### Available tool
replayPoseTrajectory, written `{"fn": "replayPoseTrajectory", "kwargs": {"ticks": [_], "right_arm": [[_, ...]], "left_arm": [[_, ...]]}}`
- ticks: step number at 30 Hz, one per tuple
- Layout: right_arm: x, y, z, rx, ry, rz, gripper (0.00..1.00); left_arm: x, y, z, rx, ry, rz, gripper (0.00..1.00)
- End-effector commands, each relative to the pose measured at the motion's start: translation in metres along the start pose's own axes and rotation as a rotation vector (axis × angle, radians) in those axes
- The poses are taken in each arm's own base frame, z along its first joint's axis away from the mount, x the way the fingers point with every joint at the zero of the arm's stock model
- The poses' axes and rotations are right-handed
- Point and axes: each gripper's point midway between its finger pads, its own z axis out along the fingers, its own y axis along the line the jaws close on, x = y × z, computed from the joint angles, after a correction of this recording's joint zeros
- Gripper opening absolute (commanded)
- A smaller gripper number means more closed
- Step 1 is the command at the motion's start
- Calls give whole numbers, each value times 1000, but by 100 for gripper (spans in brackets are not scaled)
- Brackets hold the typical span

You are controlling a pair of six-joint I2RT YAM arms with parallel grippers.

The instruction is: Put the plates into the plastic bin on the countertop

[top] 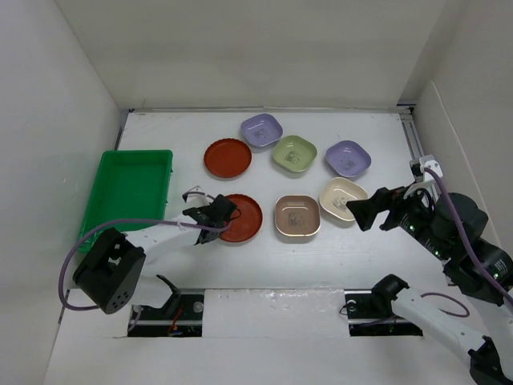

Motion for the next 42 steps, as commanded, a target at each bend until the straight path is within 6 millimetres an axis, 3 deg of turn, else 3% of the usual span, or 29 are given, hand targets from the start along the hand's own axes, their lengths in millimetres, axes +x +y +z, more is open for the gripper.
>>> {"fn": "replayPoseTrajectory", "kwargs": {"ticks": [1, 2, 4, 6, 9, 11, 14, 16, 17, 18, 21, 22, 26, 31, 32, 36, 38, 39, 40, 42], "right_arm": [[-14, 6, -4, -39, -72, -6, 100], [-14, 6, -4, -40, -73, -6, 100], [-14, 6, -4, -40, -73, -6, 100], [-14, 6, -4, -40, -73, -6, 100], [-14, 6, -4, -40, -73, -6, 100], [-14, 6, -4, -40, -73, -6, 100], [-18, 8, -4, -45, -90, -4, 100], [-20, 10, -4, -57, -96, -4, 100], [-20, 10, -4, -57, -96, -4, 100], [-21, 12, -1, -66, -96, -15, 100], [-21, 16, 1, -83, -91, -16, 100], [-21, 15, 1, -83, -91, -27, 100], [-21, 17, -1, -99, -103, -37, 100], [-17, 22, -4, -138, -103, -48, 100], [-17, 22, -4, -138, -103, -48, 100], [-18, 23, -6, -146, -101, -58, 100], [-19, 23, -9, -149, -111, -57, 100], [-19, 23, -9, -149, -111, -57, 100], [-19, 23, -9, -149, -111, -57, 100], [-19, 23, -9, -149, -111, -57, 100]], "left_arm": [[13, 7, 6, -49, 37, -26, 30], [13, 9, 6, -57, 40, -35, 14], [13, 16, 1, -73, 46, -37, 2], [4, 18, -8, -77, 24, -61, 0], [-26, 15, -40, -37, -42, -97, 0], [-56, 10, -72, 9, -94, -128, 0], [-110, 12, -100, 31, -193, -192, 0], [-146, 30, -103, -16, -242, -255, 0], [-161, 38, -103, -48, -267, -235, 0], [-188, 52, -99, -90, -294, -307, 0], [-231, 76, -85, -150, -320, -348, 0], [-245, 99, -78, -199, -327, -409, 0], [-278, 133, -53, -241, -305, -506, 0], [-302, 146, -26, -317, -284, -577, 0], [-296, 147, -9, -354, -243, -571, 0], [-282, 155, 16, -435, -194, -584, 0], [-278, 153, 19, -427, -180, -594, 24], [-286, 152, 12, -403, -217, -608, 55], [-288, 151, 7, -394, -231, -614, 70], [-295, 156, -11, -397, -277, -624, 88]]}}
